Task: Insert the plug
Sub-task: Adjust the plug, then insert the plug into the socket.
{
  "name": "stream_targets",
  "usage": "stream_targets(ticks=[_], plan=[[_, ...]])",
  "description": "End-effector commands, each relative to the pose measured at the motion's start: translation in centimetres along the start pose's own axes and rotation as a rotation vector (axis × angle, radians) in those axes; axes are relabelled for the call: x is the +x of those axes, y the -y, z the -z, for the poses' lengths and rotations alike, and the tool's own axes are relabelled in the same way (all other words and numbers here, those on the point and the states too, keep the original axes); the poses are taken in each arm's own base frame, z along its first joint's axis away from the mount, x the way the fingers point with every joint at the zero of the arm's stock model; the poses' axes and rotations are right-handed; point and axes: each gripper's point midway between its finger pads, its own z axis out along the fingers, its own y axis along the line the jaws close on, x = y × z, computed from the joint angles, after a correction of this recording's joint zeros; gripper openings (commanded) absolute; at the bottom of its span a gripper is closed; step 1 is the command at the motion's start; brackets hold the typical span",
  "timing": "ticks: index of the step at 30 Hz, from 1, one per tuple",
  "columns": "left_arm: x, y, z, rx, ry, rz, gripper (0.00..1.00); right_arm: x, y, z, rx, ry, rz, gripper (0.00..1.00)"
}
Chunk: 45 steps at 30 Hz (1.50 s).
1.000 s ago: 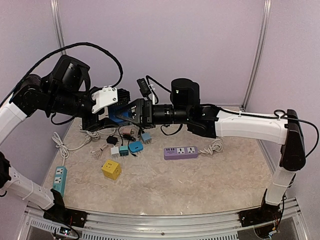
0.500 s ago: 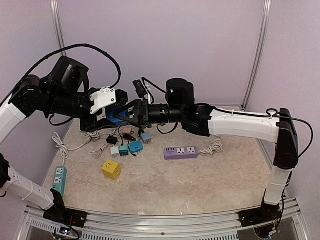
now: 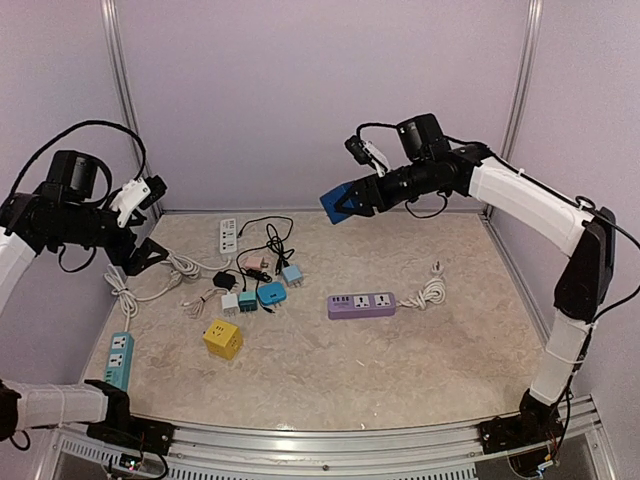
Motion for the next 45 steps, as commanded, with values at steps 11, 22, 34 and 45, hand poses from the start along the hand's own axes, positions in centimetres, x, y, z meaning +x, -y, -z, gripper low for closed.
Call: stream_targets(ticks=[11,22,34,45], plan=[[13.6,-1.2,-3.3,-0.088,-0.177,0.389,0.99,14.8,5.9,4.0,-0.004,-0.78,0.803,0.0],[13.5,-1.9,-3.3,-0.113,-0.179,0.39,0.99,19.5,8.4,2.4,-0.048,-0.878,0.896,0.0],[13.6,-2.0,-3.7,-0.098,-0.191,0.396,0.99,19.6,10.2,0.2,-0.009,-0.842,0.918,0.0],[14.0,-3.4,-5.6,-0.178,-0.115,0.437,0.99,20.9,11.9,0.5,0.001,-0.9,0.894,0.0]])
